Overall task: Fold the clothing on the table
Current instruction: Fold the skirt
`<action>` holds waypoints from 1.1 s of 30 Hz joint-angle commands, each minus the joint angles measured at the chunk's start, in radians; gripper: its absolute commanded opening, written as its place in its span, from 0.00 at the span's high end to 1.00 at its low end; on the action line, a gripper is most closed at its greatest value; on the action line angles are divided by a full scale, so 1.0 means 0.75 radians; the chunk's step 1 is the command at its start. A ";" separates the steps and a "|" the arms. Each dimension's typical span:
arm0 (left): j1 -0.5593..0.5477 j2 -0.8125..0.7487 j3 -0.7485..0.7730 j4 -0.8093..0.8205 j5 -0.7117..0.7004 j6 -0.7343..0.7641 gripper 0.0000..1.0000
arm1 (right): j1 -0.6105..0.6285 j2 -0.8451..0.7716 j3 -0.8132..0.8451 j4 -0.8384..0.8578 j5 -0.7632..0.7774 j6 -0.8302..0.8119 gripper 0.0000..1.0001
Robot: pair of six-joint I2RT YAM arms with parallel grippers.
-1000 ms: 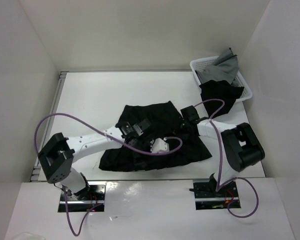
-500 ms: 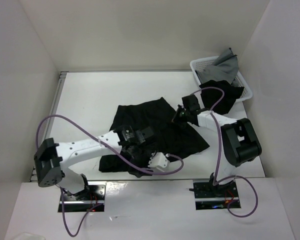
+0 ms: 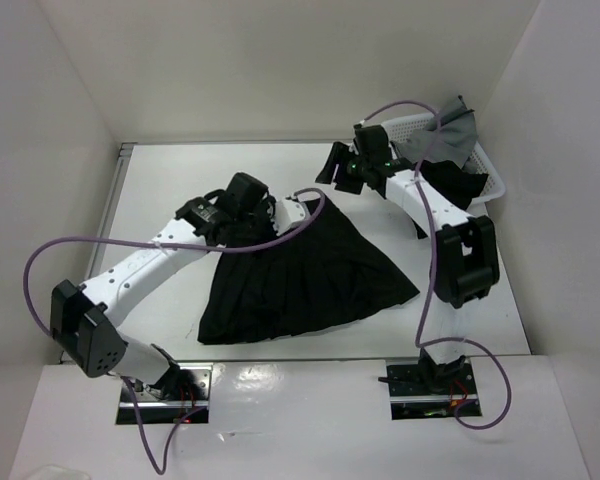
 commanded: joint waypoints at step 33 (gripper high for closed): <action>-0.014 0.045 -0.149 0.279 -0.368 -0.308 0.09 | 0.042 0.706 0.683 -0.404 0.332 -0.168 0.17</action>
